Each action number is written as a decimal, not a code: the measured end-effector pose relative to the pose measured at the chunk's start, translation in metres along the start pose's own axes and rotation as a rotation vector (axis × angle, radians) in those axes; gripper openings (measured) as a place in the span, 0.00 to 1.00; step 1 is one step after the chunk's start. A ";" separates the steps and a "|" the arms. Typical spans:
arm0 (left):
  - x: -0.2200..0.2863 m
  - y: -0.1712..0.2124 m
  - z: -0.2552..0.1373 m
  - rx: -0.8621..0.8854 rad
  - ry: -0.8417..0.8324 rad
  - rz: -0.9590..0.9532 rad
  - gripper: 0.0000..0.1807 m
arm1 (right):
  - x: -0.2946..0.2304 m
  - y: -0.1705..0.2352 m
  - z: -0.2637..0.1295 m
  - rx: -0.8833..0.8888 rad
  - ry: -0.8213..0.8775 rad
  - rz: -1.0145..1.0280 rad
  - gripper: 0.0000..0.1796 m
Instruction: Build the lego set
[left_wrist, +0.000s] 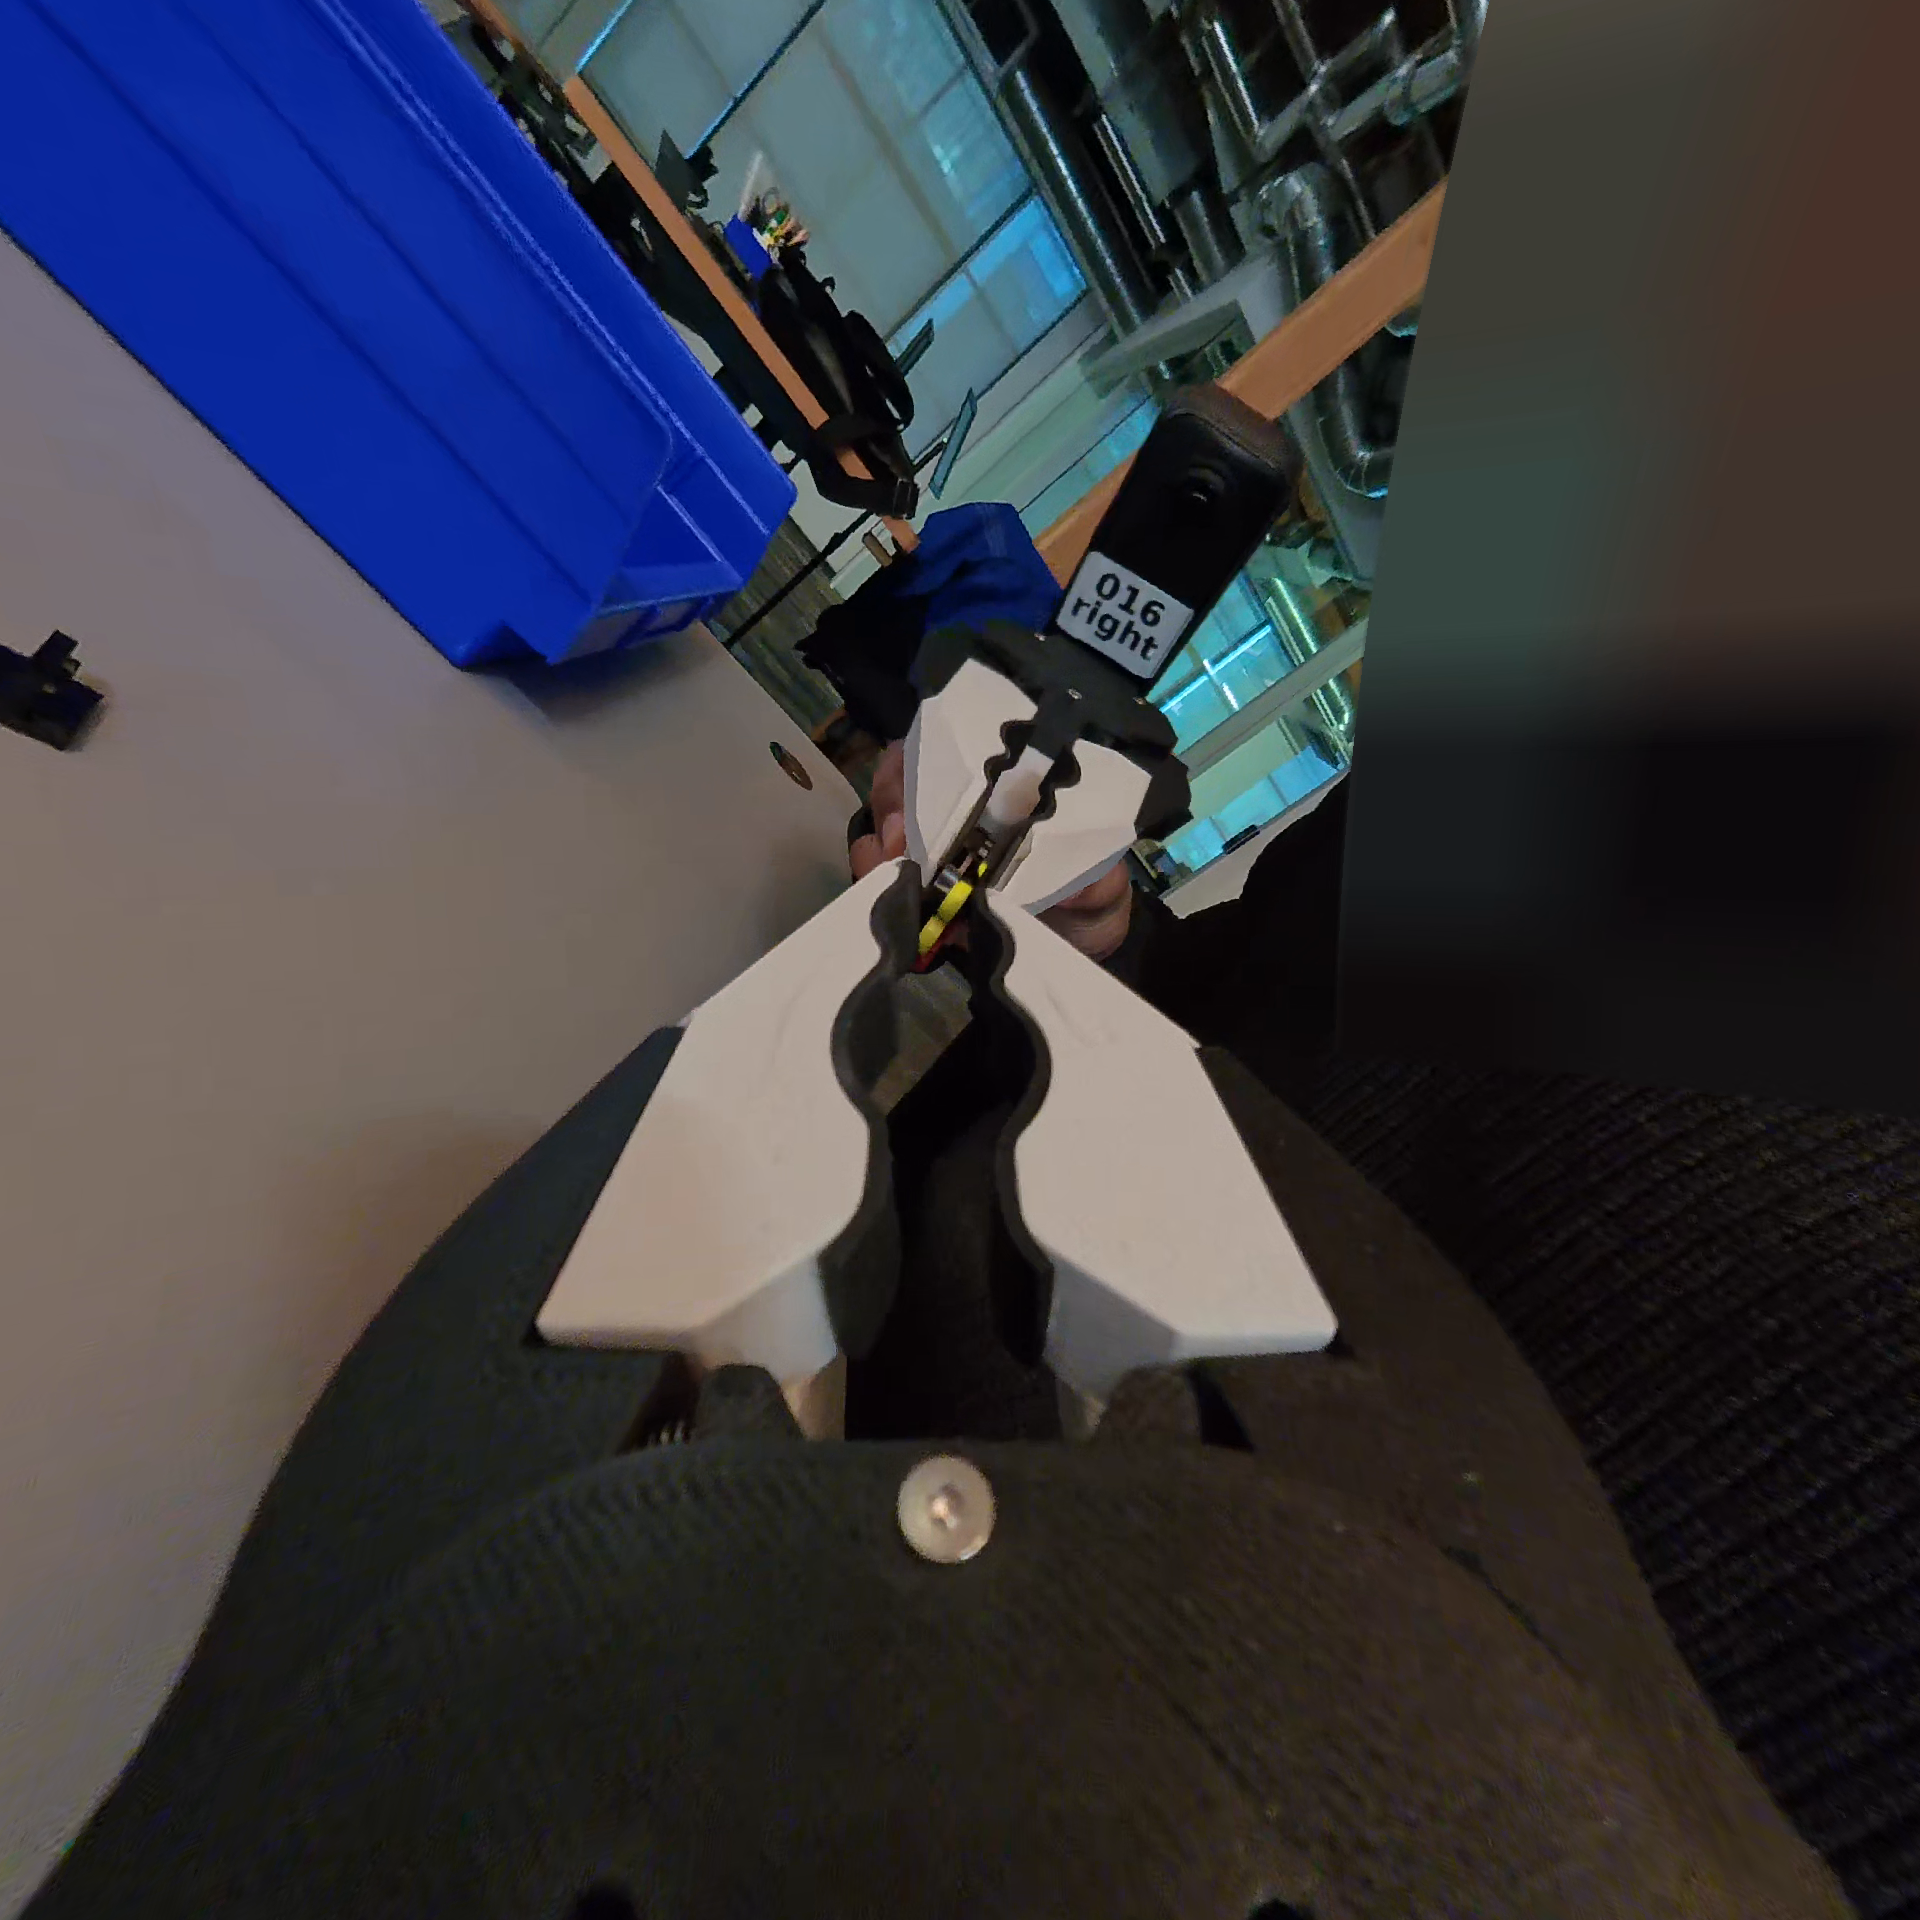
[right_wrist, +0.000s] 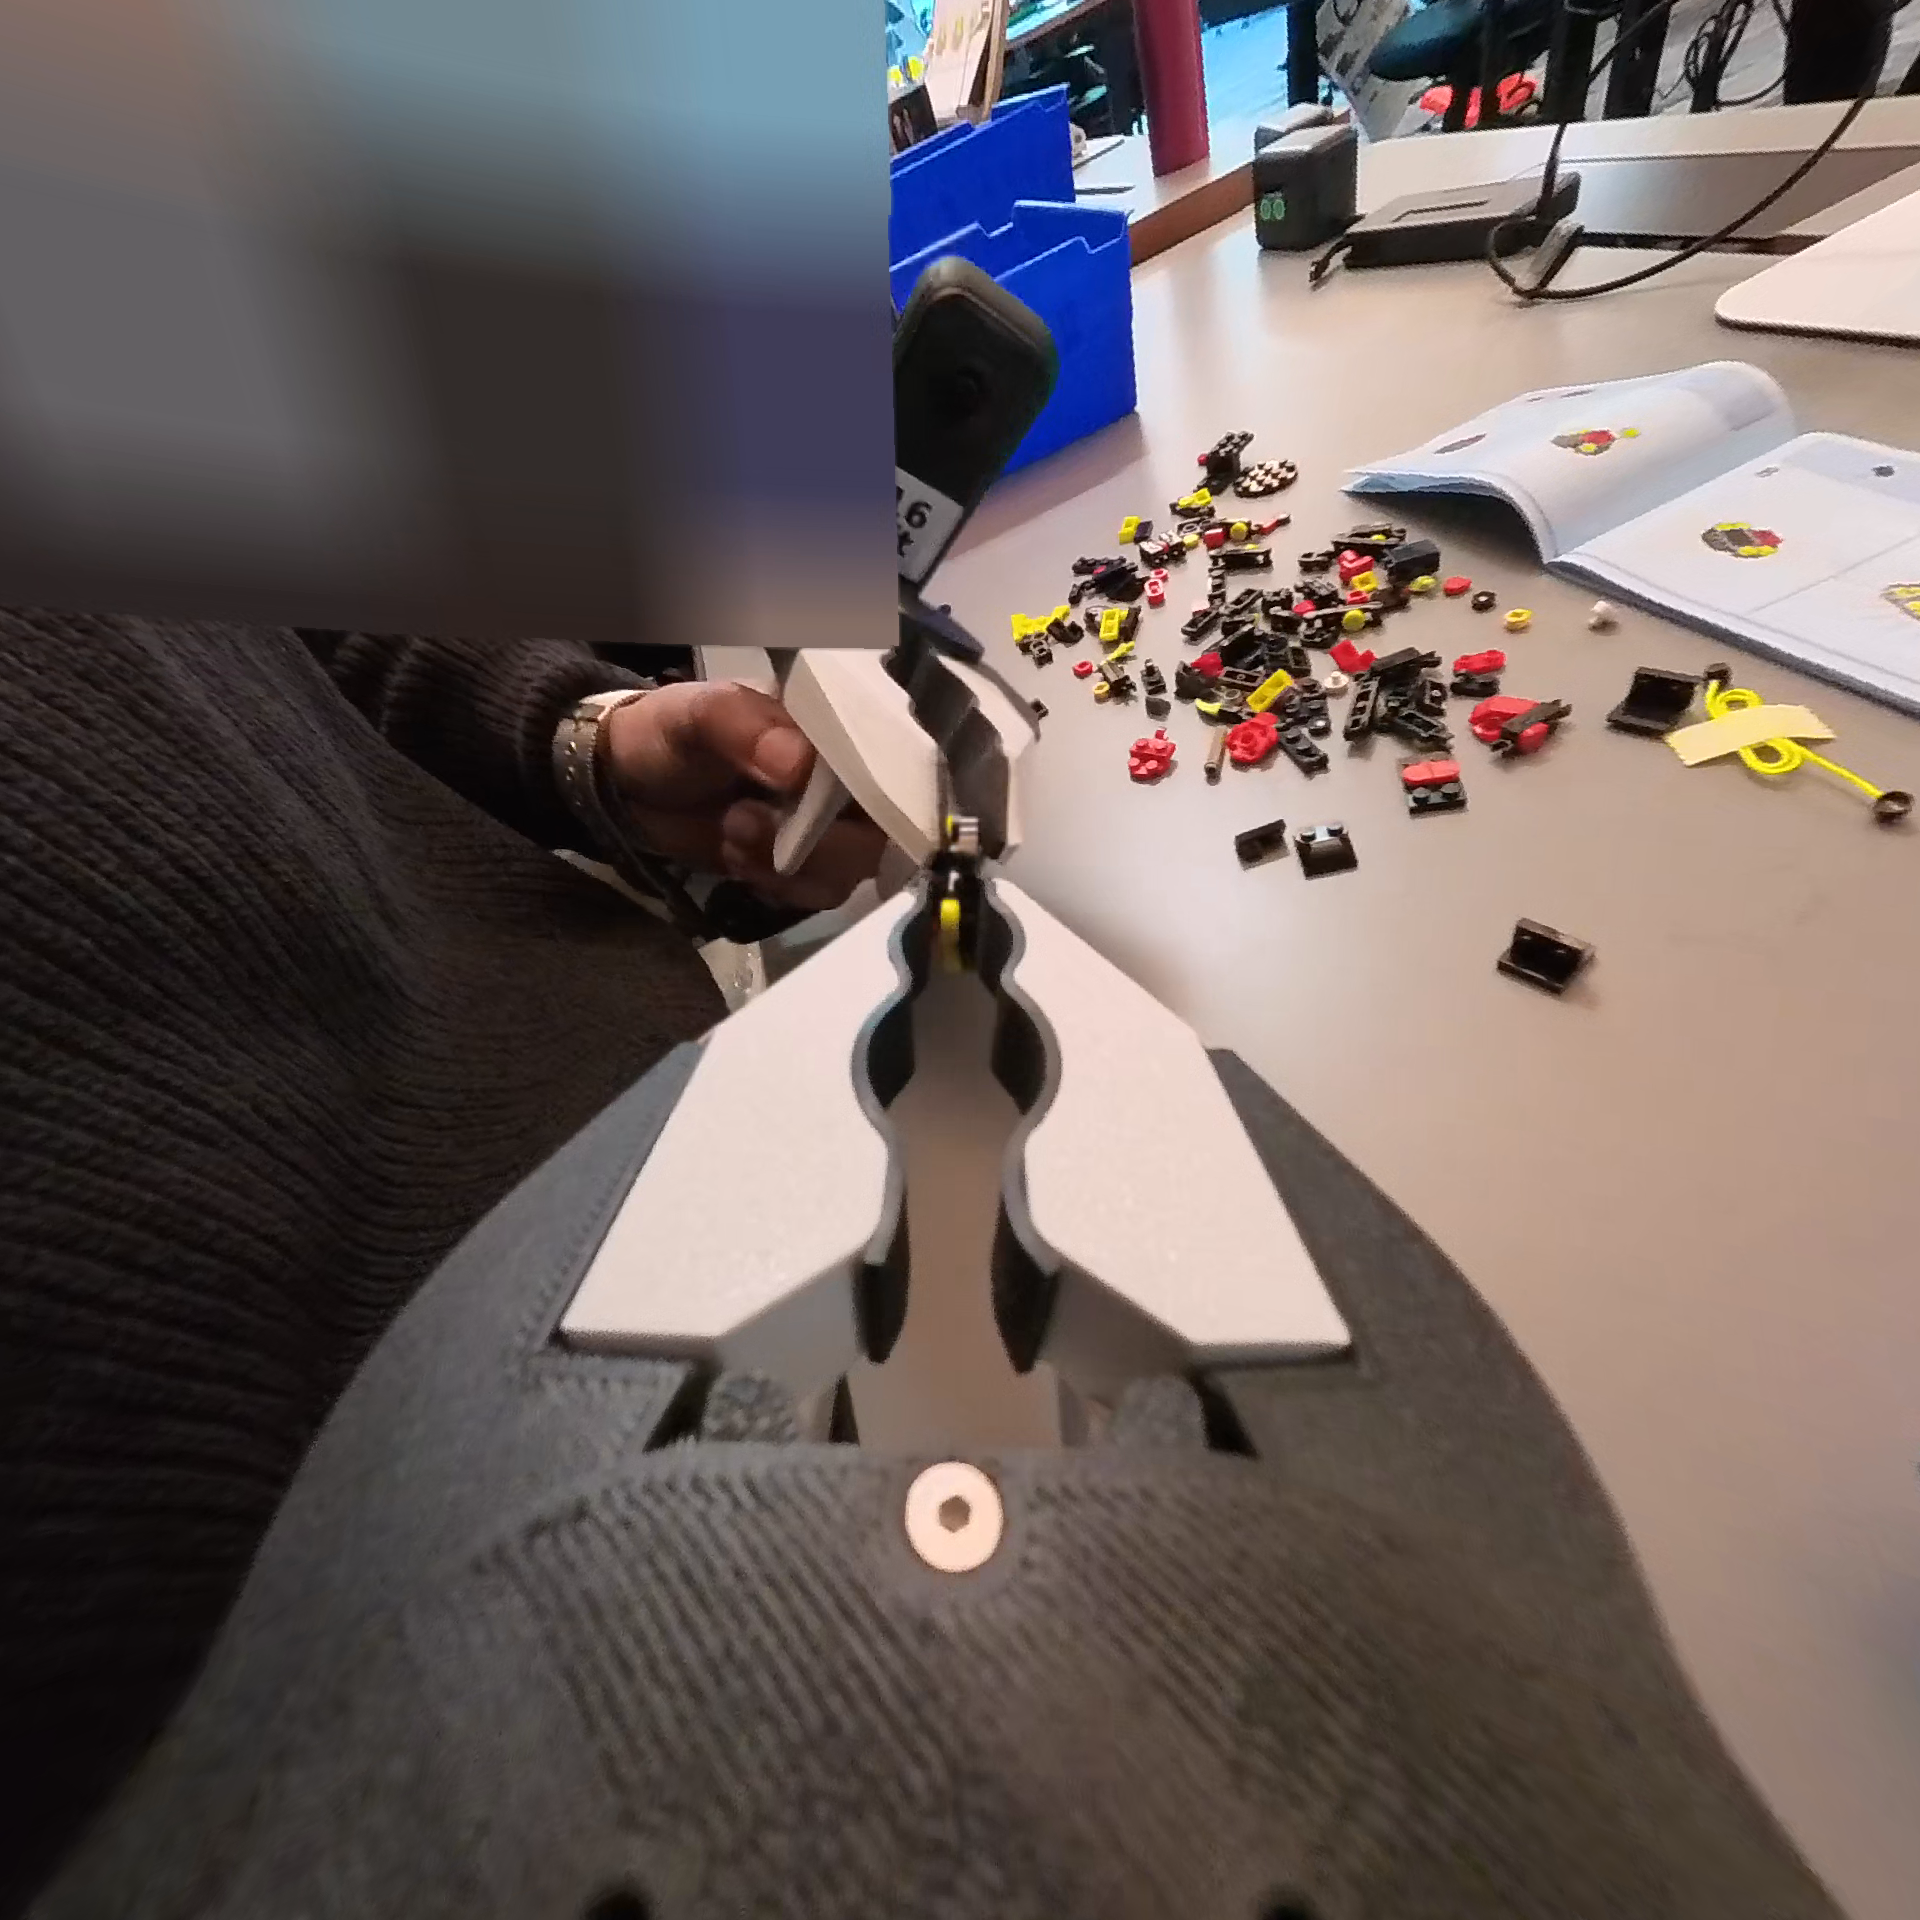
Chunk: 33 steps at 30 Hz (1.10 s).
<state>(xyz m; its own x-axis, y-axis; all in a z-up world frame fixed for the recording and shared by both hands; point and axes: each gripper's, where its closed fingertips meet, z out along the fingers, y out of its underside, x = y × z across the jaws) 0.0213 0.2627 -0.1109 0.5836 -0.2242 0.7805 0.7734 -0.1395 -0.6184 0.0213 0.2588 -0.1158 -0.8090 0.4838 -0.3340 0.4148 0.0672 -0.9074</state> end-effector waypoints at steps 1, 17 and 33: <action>-0.001 0.000 0.000 0.002 0.001 -0.012 0.03 | 0.000 0.001 0.000 -0.004 0.002 0.000 0.04; -0.011 -0.002 0.000 0.008 -0.072 -0.043 0.03 | 0.010 0.005 0.004 0.006 0.001 0.091 0.04; 0.002 -0.001 -0.001 0.031 0.103 -0.193 0.03 | 0.002 -0.015 0.000 0.168 -0.126 0.242 0.05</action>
<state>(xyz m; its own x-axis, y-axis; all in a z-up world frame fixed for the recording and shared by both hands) 0.0210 0.2613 -0.1087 0.3972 -0.2935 0.8696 0.8764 -0.1600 -0.4543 0.0137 0.2585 -0.1028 -0.7450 0.3558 -0.5643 0.5350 -0.1866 -0.8240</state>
